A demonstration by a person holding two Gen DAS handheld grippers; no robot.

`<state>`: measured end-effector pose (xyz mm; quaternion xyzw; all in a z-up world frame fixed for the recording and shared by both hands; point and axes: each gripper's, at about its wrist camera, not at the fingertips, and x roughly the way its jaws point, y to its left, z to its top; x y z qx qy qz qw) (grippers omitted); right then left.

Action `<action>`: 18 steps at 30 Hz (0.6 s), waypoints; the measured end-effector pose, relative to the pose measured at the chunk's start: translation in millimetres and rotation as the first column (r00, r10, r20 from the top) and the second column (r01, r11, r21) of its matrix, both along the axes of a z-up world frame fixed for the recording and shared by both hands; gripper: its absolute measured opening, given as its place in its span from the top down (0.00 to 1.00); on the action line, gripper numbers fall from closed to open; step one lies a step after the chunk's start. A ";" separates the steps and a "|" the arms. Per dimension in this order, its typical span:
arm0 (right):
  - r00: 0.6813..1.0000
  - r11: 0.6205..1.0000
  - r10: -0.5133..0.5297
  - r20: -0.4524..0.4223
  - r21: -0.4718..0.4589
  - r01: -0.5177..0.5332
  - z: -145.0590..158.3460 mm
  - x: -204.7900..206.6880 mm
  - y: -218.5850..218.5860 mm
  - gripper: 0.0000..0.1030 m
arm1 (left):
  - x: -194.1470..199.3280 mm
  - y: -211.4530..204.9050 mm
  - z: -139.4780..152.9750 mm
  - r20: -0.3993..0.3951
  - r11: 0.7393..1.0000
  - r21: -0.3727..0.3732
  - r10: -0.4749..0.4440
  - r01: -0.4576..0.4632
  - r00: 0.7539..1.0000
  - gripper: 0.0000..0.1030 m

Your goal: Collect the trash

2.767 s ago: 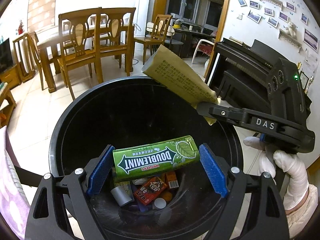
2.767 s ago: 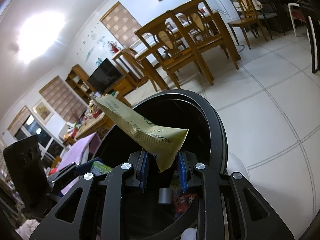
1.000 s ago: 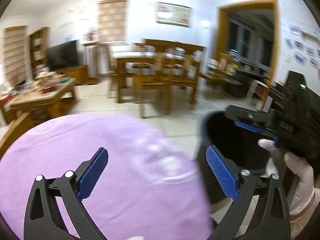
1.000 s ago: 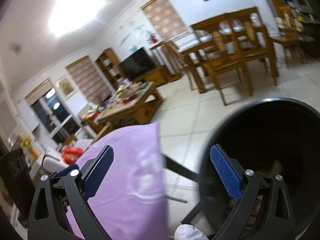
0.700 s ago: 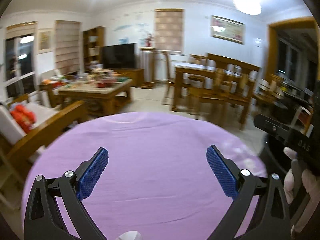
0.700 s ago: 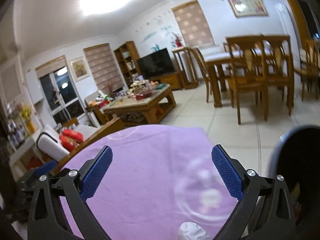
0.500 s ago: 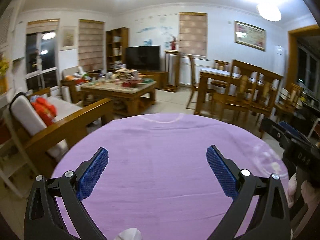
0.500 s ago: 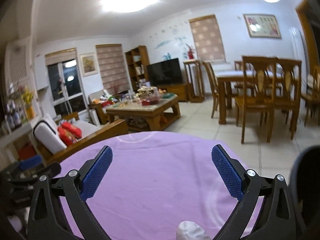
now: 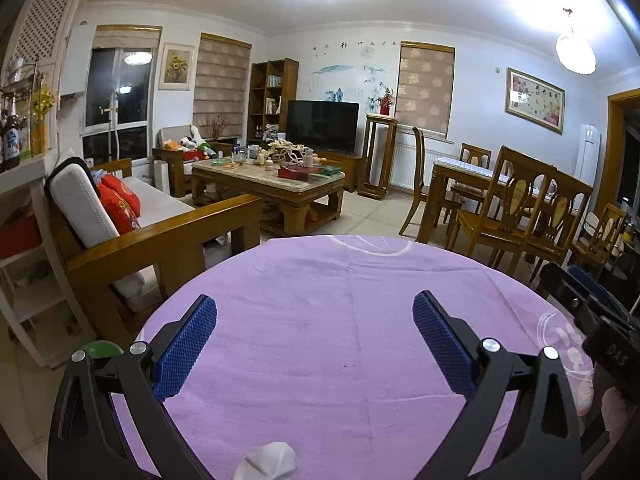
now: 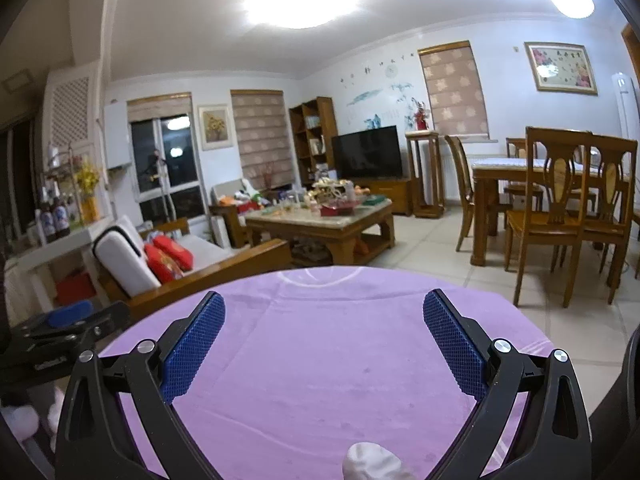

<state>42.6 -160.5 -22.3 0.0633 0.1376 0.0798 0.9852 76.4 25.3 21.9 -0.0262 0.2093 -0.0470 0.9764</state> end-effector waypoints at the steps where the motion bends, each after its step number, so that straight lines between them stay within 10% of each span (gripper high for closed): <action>1: 1.000 1.000 0.003 0.005 0.001 -0.003 -0.1 -1.4 -0.7 0.05 | -2.3 0.7 -1.0 0.003 1.000 0.004 0.001 -0.001 1.000 0.05; 18: 1.000 1.000 0.013 0.027 -0.029 -0.013 -3.1 -17.8 -2.3 0.05 | -7.3 -2.8 0.0 0.017 1.000 0.023 0.001 -0.001 1.000 0.05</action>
